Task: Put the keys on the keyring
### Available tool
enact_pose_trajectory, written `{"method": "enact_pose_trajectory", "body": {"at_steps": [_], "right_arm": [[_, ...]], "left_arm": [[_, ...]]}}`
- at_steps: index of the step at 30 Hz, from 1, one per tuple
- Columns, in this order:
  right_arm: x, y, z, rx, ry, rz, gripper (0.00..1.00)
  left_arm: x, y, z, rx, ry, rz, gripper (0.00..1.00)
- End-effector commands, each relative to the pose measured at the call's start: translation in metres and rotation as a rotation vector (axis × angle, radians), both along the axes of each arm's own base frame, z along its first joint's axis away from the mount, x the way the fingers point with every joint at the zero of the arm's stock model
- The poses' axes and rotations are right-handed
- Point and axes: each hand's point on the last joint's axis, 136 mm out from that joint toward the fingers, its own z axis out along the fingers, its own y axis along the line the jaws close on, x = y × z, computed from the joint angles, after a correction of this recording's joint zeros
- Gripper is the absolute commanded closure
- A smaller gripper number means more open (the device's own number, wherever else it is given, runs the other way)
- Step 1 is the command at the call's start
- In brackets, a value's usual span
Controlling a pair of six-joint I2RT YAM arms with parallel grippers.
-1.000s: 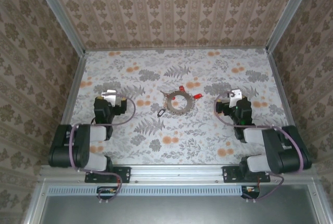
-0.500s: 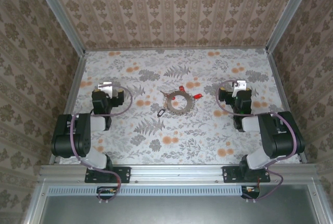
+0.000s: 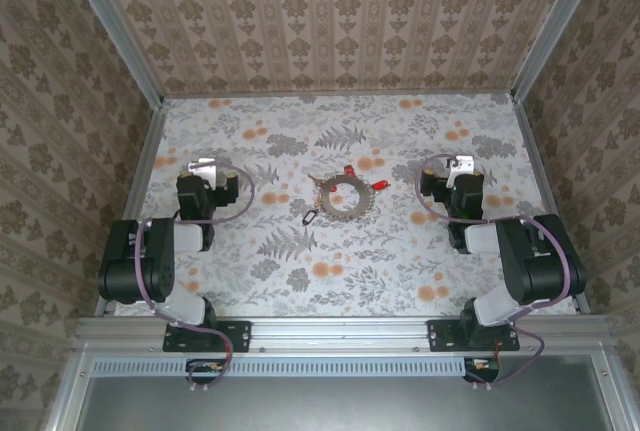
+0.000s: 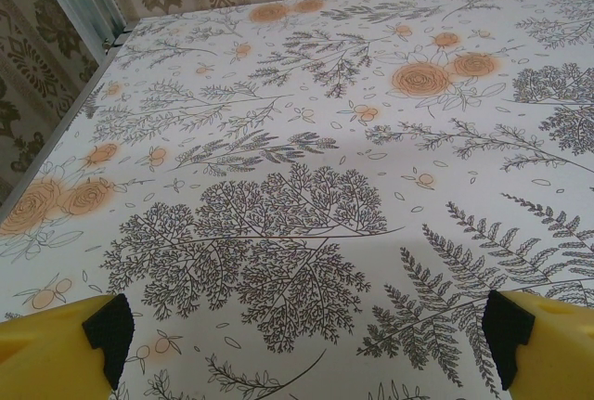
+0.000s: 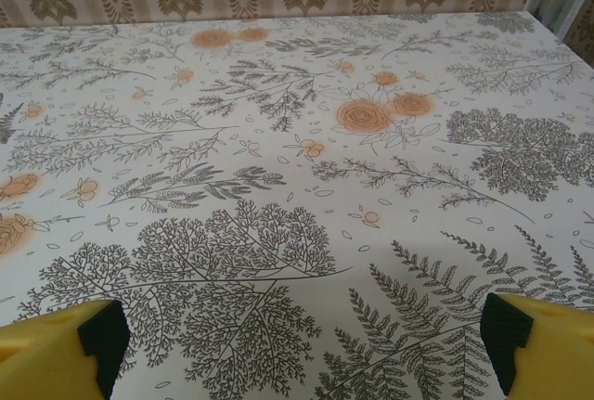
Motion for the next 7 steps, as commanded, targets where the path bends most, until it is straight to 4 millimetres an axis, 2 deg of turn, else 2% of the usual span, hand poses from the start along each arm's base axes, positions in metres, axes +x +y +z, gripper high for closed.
{"method": "enact_pose_trajectory", "body": {"at_steps": [1,7], "right_arm": [[0.0036,-0.0044,0.0057,0.01,-0.012,-0.023,0.0],[0.0019,-0.0039,0.0074,0.008,-0.022,-0.02,0.0]], "left_arm": [[0.0009,-0.0002,0.0035,-0.017,-0.01,0.005,0.0],[0.0008,0.0006,0.004,-0.019,-0.012,0.008,0.0]]}}
